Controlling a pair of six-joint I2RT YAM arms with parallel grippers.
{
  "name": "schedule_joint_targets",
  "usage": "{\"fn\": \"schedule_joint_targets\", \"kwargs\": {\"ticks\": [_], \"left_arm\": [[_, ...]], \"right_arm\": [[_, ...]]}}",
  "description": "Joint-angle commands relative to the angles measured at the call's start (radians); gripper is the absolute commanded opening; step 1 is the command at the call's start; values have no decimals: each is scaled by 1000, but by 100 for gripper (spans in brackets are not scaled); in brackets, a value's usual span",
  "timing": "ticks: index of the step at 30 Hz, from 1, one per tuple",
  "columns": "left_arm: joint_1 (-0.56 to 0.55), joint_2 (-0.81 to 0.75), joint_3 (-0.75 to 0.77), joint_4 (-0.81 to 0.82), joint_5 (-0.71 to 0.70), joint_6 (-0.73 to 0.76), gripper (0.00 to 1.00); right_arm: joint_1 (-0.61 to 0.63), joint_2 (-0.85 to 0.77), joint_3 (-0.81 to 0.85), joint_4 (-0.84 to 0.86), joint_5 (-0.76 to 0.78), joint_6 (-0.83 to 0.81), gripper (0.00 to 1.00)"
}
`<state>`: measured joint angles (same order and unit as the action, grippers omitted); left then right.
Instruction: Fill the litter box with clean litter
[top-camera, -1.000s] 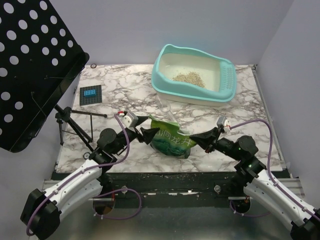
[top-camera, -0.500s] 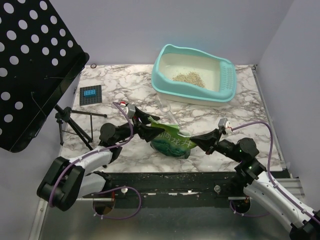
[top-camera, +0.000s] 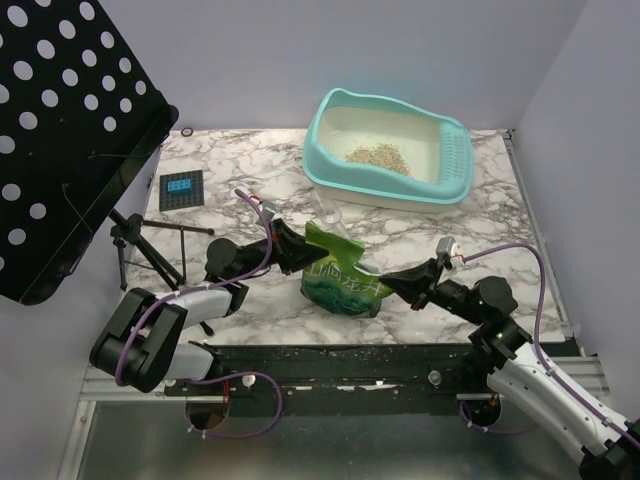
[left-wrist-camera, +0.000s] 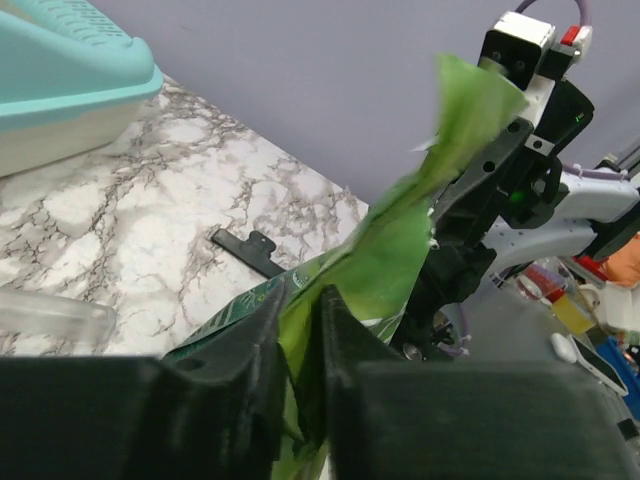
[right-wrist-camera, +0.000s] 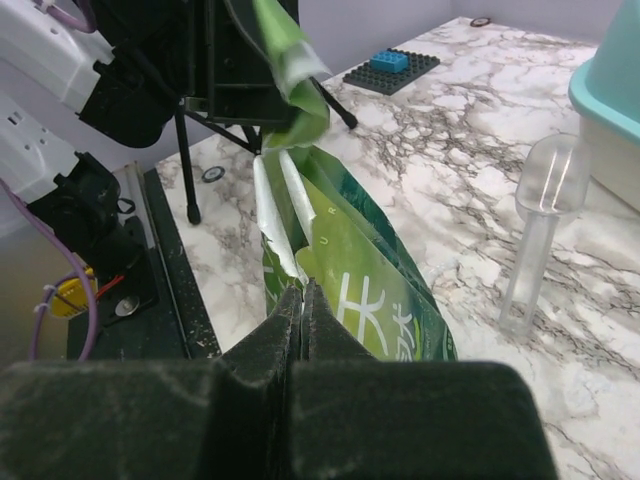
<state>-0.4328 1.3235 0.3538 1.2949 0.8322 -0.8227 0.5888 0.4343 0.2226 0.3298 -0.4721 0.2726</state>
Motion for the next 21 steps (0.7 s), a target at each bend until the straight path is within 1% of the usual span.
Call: {"fn": "schedule_joint_targets", "kwargs": {"ticks": [1, 3, 4, 9, 12, 14, 15, 17, 21], "left_arm": [[0, 3, 21, 179, 56, -53, 13], [0, -24, 10, 118, 48, -41, 2], [0, -47, 8, 71, 39, -26, 0], [0, -225, -6, -231, -5, 26, 0], [-1, -364, -12, -513, -48, 80, 0], [0, -461, -24, -655, -80, 86, 0], [-1, -499, -33, -693, -100, 85, 0], [-1, -584, -67, -764, -143, 35, 0], [-1, -693, -122, -899, -218, -25, 0]], "right_arm": [[-6, -8, 17, 75, 18, 34, 0], [-3, -2, 29, 57, 33, 53, 0], [-4, 4, 35, 46, 35, 60, 0], [-6, 66, 93, -30, 15, 141, 0], [-6, 135, 152, -96, -23, 194, 0], [-6, 179, 188, -146, -48, 235, 1], [-7, 198, 204, -156, -72, 253, 0], [-12, 240, 227, -176, -121, 290, 0], [-32, 290, 244, -187, -238, 358, 0]]}}
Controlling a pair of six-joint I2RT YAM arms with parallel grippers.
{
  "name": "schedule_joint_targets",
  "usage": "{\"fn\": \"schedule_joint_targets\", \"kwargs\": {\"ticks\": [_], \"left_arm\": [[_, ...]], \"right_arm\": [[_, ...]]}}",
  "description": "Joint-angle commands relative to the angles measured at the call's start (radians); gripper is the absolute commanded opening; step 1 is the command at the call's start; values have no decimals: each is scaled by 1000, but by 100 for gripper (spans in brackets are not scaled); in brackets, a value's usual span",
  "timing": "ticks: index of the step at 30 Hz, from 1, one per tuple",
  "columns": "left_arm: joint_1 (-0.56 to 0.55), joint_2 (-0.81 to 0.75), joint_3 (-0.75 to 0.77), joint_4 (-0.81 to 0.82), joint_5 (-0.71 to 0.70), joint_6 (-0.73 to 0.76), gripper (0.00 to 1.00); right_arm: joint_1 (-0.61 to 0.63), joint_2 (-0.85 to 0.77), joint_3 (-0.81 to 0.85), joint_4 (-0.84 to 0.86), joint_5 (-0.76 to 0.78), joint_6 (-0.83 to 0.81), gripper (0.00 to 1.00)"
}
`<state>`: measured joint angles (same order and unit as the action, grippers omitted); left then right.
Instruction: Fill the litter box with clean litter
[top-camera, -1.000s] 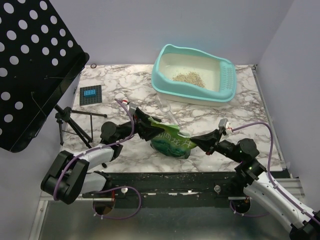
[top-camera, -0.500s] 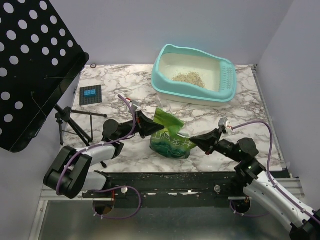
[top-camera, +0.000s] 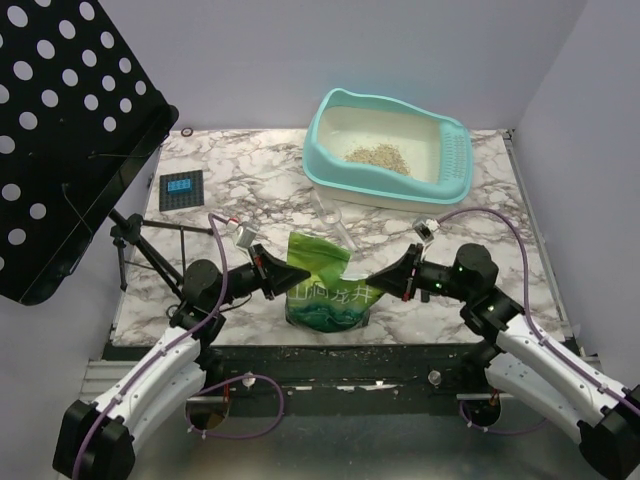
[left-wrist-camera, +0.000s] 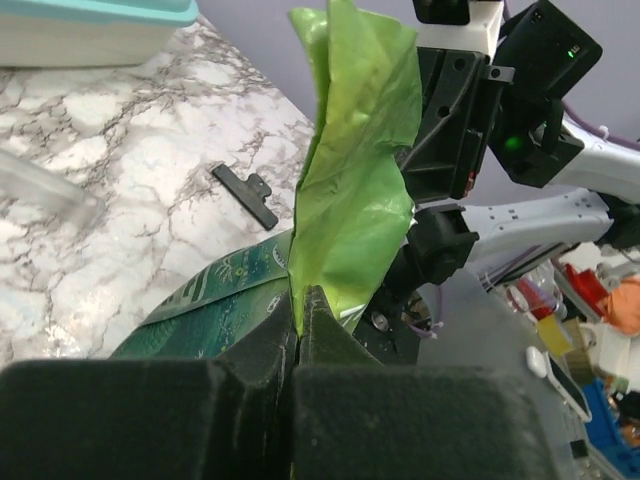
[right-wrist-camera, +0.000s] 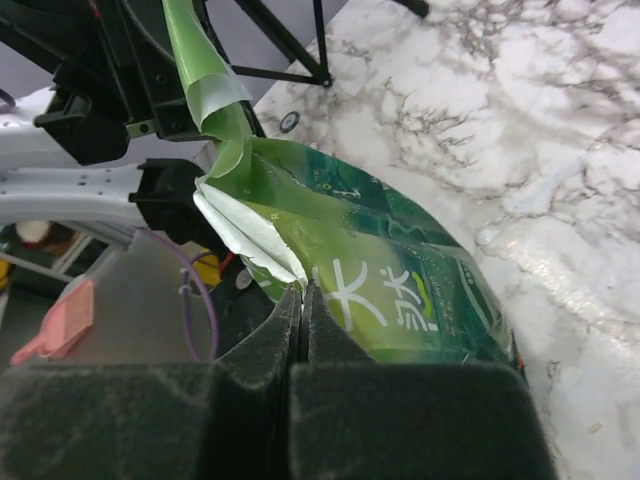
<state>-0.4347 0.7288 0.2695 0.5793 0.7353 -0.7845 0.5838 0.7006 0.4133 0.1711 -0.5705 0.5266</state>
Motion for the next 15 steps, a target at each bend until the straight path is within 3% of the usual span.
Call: {"fn": "schedule_joint_targets", "kwargs": {"ticks": [1, 9, 15], "left_arm": [[1, -123, -50, -212, -141, -82, 0], [2, -388, -55, -577, -270, -196, 0], [2, -382, -50, -729, -151, -252, 0]], "right_arm": [[-35, 34, 53, -35, -164, 122, 0], [-67, 86, 21, -64, -364, 279, 0], [-91, 143, -5, -90, -434, 360, 0]]}}
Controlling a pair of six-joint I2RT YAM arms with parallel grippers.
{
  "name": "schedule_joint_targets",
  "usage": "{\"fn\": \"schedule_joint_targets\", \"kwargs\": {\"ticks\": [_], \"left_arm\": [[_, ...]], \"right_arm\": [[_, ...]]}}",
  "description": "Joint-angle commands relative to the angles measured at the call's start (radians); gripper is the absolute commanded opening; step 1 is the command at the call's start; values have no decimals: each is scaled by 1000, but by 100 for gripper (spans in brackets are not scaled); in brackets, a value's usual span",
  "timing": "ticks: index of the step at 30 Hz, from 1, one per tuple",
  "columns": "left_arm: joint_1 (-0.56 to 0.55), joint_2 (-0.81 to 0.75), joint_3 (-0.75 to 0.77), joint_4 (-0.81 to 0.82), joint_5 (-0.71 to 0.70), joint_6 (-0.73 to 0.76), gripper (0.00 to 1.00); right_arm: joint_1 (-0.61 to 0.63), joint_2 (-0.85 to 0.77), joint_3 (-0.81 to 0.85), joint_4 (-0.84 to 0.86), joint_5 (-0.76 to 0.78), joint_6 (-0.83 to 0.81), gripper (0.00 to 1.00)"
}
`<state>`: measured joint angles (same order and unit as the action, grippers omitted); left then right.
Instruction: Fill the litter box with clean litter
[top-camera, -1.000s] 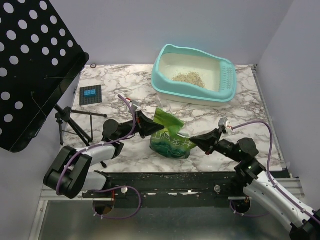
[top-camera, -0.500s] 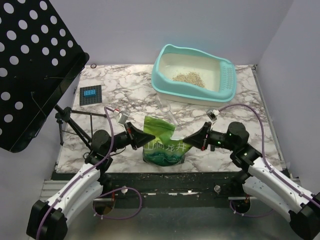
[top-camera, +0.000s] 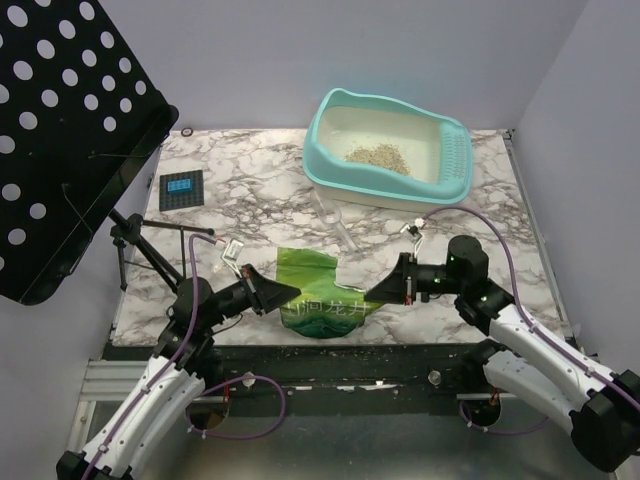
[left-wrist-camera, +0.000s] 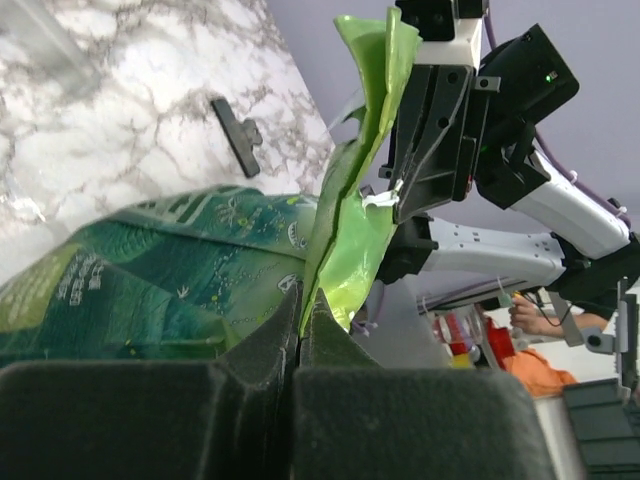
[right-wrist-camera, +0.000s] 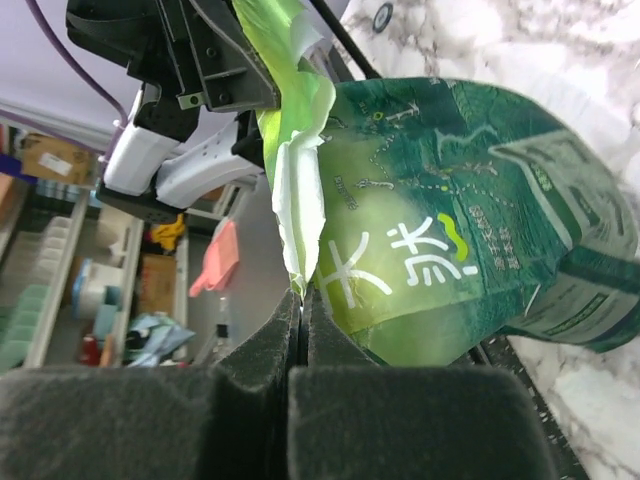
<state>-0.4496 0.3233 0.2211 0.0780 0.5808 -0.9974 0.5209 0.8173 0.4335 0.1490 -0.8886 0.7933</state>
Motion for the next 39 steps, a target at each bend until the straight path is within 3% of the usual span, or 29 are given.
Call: {"fn": "schedule_joint_targets", "kwargs": {"ticks": [1, 9, 17, 25, 28, 31, 35, 39], "left_arm": [[17, 34, 1, -245, 19, -41, 0], [15, 108, 124, -532, 28, 13, 0], [17, 187, 170, -604, 128, 31, 0], [17, 237, 185, -621, 119, 52, 0], [17, 240, 201, -652, 84, 68, 0], [17, 237, 218, -681, 54, 74, 0], [17, 229, 256, -733, 1, 89, 0], [17, 215, 265, -745, -27, 80, 0]], "right_arm": [[-28, 39, -29, -75, -122, 98, 0], [-29, 167, -65, -103, -159, 146, 0], [-32, 286, -9, -147, -165, 69, 0], [-30, 286, 304, -576, 2, -276, 43], [-27, 296, 411, -658, 75, -408, 48], [45, 321, 531, -710, 132, -497, 48], [253, 345, 657, -767, 324, -636, 49], [362, 382, 721, -819, 358, -747, 53]]}}
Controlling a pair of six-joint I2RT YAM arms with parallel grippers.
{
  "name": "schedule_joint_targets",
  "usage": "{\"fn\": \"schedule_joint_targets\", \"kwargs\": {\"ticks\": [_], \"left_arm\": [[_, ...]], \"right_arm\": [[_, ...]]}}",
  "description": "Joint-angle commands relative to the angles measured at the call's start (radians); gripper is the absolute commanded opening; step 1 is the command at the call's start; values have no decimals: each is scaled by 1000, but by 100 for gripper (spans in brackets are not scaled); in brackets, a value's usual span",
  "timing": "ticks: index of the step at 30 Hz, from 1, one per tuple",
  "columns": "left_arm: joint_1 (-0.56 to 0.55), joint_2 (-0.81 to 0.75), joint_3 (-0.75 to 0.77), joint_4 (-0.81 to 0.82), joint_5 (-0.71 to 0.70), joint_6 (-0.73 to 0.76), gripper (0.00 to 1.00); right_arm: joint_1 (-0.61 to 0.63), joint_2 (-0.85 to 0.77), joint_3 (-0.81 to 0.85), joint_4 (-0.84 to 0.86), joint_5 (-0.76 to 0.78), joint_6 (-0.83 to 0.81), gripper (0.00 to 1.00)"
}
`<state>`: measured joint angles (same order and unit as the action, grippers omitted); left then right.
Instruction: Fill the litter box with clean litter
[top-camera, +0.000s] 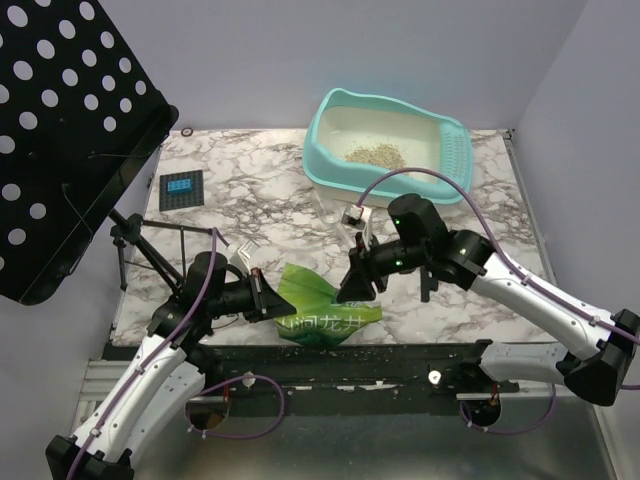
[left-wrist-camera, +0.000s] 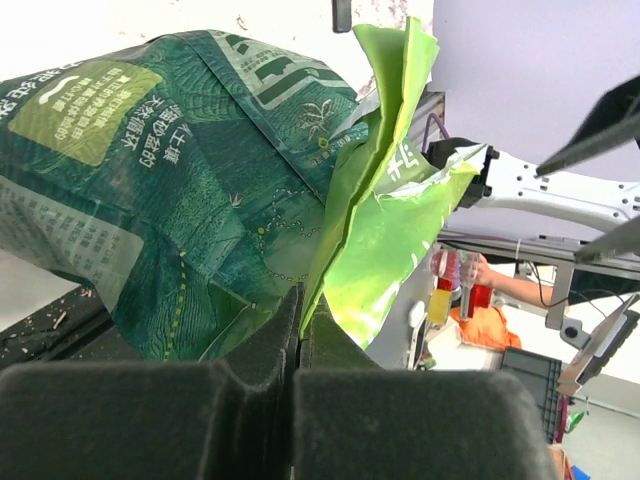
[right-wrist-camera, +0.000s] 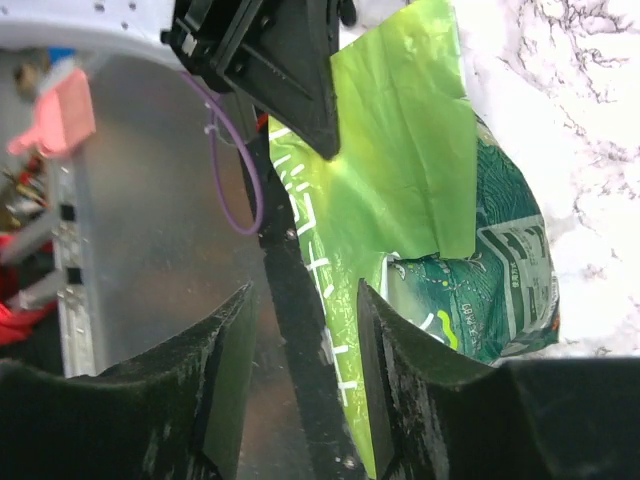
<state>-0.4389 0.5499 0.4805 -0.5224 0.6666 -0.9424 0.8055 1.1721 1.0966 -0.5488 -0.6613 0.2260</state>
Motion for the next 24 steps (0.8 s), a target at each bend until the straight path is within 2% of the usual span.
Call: {"fn": "schedule_joint_targets", "kwargs": {"ticks": [1, 7, 15, 24], "left_arm": [[8, -16, 3, -149, -119, 19, 0], [6, -41, -5, -159, -151, -6, 0], [8, -16, 0, -148, -154, -9, 0], [6, -15, -14, -126, -148, -22, 0]], "right_arm": [[96, 32, 63, -137, 153, -209, 54], [207, 8, 13, -126, 296, -344, 57], [300, -11, -41, -62, 305, -402, 57], [333, 23, -63, -14, 384, -430, 57]]}}
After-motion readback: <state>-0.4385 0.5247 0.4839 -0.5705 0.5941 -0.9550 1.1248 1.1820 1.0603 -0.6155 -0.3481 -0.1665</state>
